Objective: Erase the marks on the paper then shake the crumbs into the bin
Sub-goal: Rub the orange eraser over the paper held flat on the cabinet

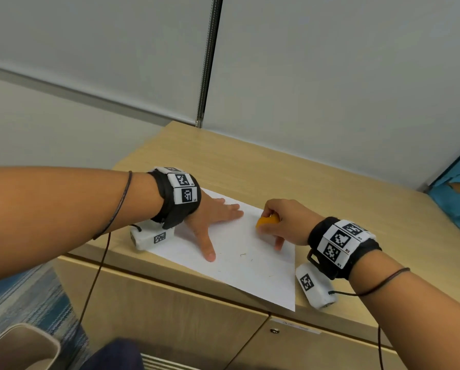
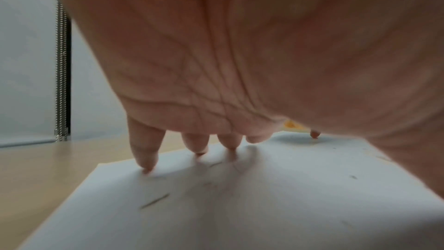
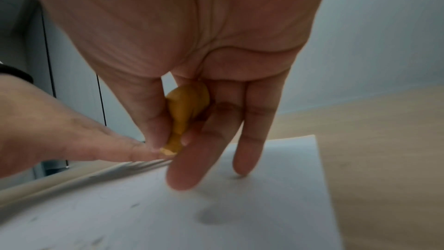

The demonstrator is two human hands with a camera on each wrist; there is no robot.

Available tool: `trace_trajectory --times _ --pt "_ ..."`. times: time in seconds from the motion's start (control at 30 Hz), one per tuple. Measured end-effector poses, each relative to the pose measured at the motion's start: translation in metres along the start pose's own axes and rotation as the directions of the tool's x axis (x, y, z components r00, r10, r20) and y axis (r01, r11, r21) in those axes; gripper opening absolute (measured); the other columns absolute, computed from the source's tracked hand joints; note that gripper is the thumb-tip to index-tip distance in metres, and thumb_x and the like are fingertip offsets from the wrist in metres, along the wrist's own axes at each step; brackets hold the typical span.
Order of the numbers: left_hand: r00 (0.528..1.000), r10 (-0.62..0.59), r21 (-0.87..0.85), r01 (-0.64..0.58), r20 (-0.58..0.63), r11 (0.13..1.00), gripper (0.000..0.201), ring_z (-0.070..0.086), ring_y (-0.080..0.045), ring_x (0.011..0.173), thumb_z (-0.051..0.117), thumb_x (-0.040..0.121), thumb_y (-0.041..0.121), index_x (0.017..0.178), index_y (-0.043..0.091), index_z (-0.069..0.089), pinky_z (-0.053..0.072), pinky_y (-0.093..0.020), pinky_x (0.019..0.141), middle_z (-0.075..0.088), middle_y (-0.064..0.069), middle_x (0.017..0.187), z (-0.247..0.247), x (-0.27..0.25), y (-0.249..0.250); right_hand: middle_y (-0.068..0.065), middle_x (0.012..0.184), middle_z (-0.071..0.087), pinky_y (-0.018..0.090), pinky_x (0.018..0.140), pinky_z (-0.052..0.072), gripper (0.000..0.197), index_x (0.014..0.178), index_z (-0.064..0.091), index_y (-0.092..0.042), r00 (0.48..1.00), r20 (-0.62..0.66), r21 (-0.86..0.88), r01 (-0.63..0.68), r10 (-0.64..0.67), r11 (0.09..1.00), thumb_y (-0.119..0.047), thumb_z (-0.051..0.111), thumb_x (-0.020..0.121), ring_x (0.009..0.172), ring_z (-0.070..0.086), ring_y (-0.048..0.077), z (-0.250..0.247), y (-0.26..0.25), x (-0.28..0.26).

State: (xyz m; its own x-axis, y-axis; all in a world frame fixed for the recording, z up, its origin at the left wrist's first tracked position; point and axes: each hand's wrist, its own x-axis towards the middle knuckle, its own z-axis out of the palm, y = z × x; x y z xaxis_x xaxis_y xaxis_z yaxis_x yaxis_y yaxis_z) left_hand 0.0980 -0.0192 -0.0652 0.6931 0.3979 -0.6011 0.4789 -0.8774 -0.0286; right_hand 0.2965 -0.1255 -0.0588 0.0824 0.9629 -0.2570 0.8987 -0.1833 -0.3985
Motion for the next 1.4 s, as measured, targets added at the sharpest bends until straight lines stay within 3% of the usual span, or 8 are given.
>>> trace_trajectory --times 0.23,0.43,0.7,0.83,0.97,1.17,1.3,1.4 --pt "0.998 0.058 0.108 -0.06 0.018 0.992 0.133 -0.019 -0.023 0.153 0.069 0.07 0.078 0.153 0.036 -0.026 0.002 -0.06 0.121 -0.033 0.014 0.16 -0.005 0.013 -0.003 -0.001 0.083 0.069 0.027 0.062 0.055 0.016 0.091 0.06 -0.018 0.999 -0.017 -0.115 0.034 -0.036 0.993 -0.031 0.069 0.088 0.059 0.069 0.013 0.005 -0.011 0.025" --pt "0.999 0.029 0.085 -0.03 0.022 0.996 0.135 -0.024 -0.028 0.151 0.068 0.066 0.081 0.15 0.041 -0.03 -0.002 -0.067 0.116 -0.038 0.013 0.158 -0.001 0.029 -0.002 0.002 0.08 0.071 0.04 0.074 0.06 0.017 0.081 0.062 -0.016 0.998 -0.063 -0.154 0.016 -0.026 0.988 -0.033 0.068 0.08 0.073 0.07 0.022 0.01 -0.007 0.034" --pt "0.998 0.029 0.074 -0.033 0.047 0.997 0.13 -0.027 -0.027 0.149 0.065 0.07 0.08 0.148 0.043 -0.033 -0.004 -0.066 0.115 -0.04 0.012 0.157 -0.003 0.034 -0.008 -0.001 0.073 0.066 0.036 0.07 0.056 0.017 0.078 0.06 -0.017 0.997 -0.069 -0.181 0.028 -0.041 0.983 -0.032 0.068 0.081 0.068 0.064 0.02 0.009 -0.012 0.031" --pt "0.999 0.037 0.094 -0.04 0.035 0.995 0.126 -0.026 -0.03 0.15 0.066 0.073 0.077 0.15 0.043 -0.027 -0.003 -0.065 0.116 -0.039 0.009 0.158 -0.002 0.032 -0.006 -0.001 0.075 0.063 0.032 0.061 0.049 0.018 0.078 0.058 -0.019 0.985 -0.023 -0.244 0.159 -0.17 0.957 -0.033 0.068 0.083 0.072 0.061 0.02 0.024 -0.03 0.014" --pt "0.998 0.059 0.09 -0.061 0.022 0.994 0.121 -0.027 -0.032 0.149 0.068 0.076 0.071 0.153 0.043 -0.02 -0.004 -0.063 0.117 -0.039 0.007 0.159 -0.004 0.028 -0.003 -0.002 0.08 0.066 0.036 0.069 0.054 0.022 0.086 0.064 -0.02 0.956 0.091 -0.261 0.294 -0.28 0.919 -0.042 0.067 0.083 0.075 0.061 0.017 0.038 -0.046 -0.004" --pt "1.0 0.028 0.146 -0.029 0.007 0.989 0.133 -0.026 -0.026 0.15 0.064 0.067 0.083 0.149 0.041 -0.031 -0.003 -0.068 0.115 -0.04 0.014 0.156 0.002 0.034 -0.005 0.004 0.078 0.065 0.033 0.058 0.049 0.025 0.077 0.062 -0.013 0.994 -0.081 -0.353 0.045 -0.079 0.934 -0.038 0.064 0.083 0.073 0.062 0.023 0.002 -0.024 0.036" --pt "0.999 0.044 0.1 -0.044 0.008 0.994 0.126 -0.026 -0.031 0.15 0.07 0.071 0.075 0.157 0.038 -0.015 -0.003 -0.064 0.116 -0.039 0.007 0.158 -0.002 0.028 -0.002 0.002 0.074 0.062 0.034 0.061 0.048 0.019 0.075 0.05 -0.022 0.951 0.099 -0.305 0.31 -0.293 0.901 -0.03 0.064 0.084 0.067 0.057 0.02 0.035 -0.056 0.001" --pt "0.999 0.045 0.094 -0.045 -0.005 0.995 0.125 -0.025 -0.031 0.15 0.069 0.071 0.076 0.155 0.041 -0.016 -0.003 -0.064 0.116 -0.038 0.007 0.159 -0.001 0.03 -0.002 0.004 0.078 0.068 0.035 0.066 0.052 0.023 0.081 0.066 -0.011 0.961 0.097 -0.287 0.275 -0.258 0.918 -0.034 0.068 0.083 0.072 0.062 0.021 0.026 -0.046 0.008"
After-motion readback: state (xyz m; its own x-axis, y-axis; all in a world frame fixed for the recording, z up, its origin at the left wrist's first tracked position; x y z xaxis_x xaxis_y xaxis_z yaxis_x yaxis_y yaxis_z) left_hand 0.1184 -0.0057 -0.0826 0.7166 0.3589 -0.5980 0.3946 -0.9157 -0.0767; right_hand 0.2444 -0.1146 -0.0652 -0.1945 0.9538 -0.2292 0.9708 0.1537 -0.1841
